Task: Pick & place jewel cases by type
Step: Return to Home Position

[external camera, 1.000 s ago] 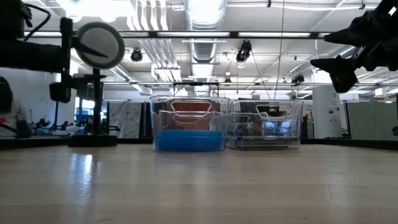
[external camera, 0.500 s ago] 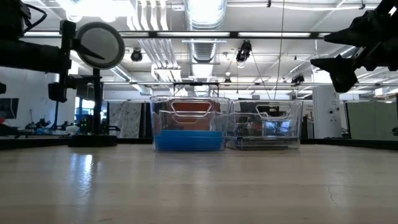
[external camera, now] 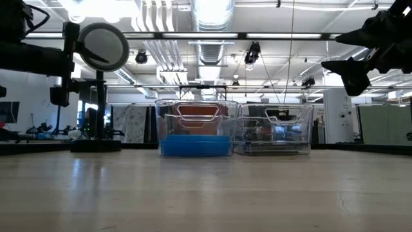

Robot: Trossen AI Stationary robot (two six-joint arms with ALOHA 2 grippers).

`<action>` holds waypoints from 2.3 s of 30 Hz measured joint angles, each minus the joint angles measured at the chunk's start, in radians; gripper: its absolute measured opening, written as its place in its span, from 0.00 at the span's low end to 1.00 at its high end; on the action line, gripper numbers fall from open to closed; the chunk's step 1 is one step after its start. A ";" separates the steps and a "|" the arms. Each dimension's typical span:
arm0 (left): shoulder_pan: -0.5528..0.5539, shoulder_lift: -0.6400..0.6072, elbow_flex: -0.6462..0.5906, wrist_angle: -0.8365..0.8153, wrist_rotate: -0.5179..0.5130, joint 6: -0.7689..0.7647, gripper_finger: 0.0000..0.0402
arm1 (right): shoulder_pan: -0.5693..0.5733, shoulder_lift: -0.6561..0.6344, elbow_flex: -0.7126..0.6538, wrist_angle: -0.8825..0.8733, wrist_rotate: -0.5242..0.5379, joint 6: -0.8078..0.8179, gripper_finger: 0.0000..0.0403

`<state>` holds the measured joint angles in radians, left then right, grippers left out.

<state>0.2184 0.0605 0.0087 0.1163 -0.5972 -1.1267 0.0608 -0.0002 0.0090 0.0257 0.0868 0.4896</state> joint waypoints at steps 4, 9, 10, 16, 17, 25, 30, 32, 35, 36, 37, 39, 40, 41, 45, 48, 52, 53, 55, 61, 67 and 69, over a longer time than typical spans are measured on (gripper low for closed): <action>-0.001 0.003 0.021 -0.001 0.017 0.072 0.53 | 0.000 0.000 0.000 0.000 0.000 0.000 0.65; -0.003 0.004 0.044 0.004 0.432 0.386 0.53 | 0.000 0.000 0.000 0.000 0.000 0.000 0.63; -0.003 0.004 0.044 0.003 0.533 0.434 0.53 | 0.000 0.000 0.000 0.000 0.000 0.000 0.63; -0.003 0.004 0.023 -0.002 0.859 0.663 0.53 | 0.000 0.000 0.000 0.000 0.000 0.000 0.63; -0.003 0.004 0.018 -0.002 0.859 0.683 0.53 | 0.000 0.000 0.000 0.000 0.000 0.000 0.63; -0.003 0.007 0.000 -0.054 0.835 0.578 0.53 | 0.000 0.000 0.000 0.000 0.000 0.000 0.65; -0.003 0.007 0.000 -0.055 0.834 0.482 0.53 | 0.000 0.000 0.000 0.000 0.000 0.000 0.64; -0.003 0.007 0.000 -0.054 0.834 0.475 0.53 | -0.008 0.000 0.000 0.000 0.000 0.000 0.63; -0.013 -0.013 0.000 -0.061 0.832 0.472 0.53 | -0.037 0.000 0.000 0.000 0.000 0.000 0.62; -0.017 -0.034 -0.001 -0.061 0.832 0.471 0.53 | -0.054 0.000 0.000 0.000 0.000 0.000 0.62; -0.018 -0.056 -0.001 -0.060 0.835 0.472 0.53 | -0.073 0.000 0.000 0.000 0.000 0.000 0.63; -0.017 -0.059 -0.001 -0.063 0.834 0.471 0.53 | -0.122 0.000 0.000 0.000 0.000 0.000 0.63; -0.018 -0.059 -0.001 -0.063 0.832 0.471 0.53 | -0.149 0.000 0.000 0.001 0.000 0.000 0.64; -0.018 -0.059 -0.001 -0.059 0.833 0.471 0.53 | -0.176 0.000 0.000 0.001 0.000 0.000 0.64; -0.020 -0.059 -0.001 -0.062 0.834 0.471 0.53 | -0.240 0.000 0.000 0.001 0.002 0.000 0.65; -0.020 -0.060 -0.001 -0.061 0.834 0.471 0.53 | -0.238 0.000 0.000 0.000 0.002 0.000 0.65; -0.021 -0.060 -0.002 -0.060 0.834 0.471 0.53 | -0.236 0.000 0.000 0.001 0.001 0.000 0.66; -0.021 -0.060 -0.002 -0.060 0.834 0.471 0.53 | -0.236 0.000 0.000 0.000 0.001 0.000 0.66; -0.021 -0.059 -0.002 -0.060 0.834 0.471 0.53 | -0.236 0.000 0.000 0.001 0.001 0.000 0.66; -0.021 -0.050 -0.001 -0.060 0.834 0.471 0.53 | -0.236 0.000 0.000 0.001 0.001 0.000 0.66; -0.021 -0.044 0.000 -0.060 0.835 0.471 0.53 | -0.236 0.002 0.000 0.001 0.001 0.000 0.65; -0.021 -0.044 0.000 -0.060 0.835 0.471 0.53 | -0.236 0.002 0.000 0.001 0.001 0.000 0.64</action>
<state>0.1970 0.0162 0.0090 0.0567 0.2375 -0.6556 -0.1749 0.0021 0.0093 0.0263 0.0875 0.4896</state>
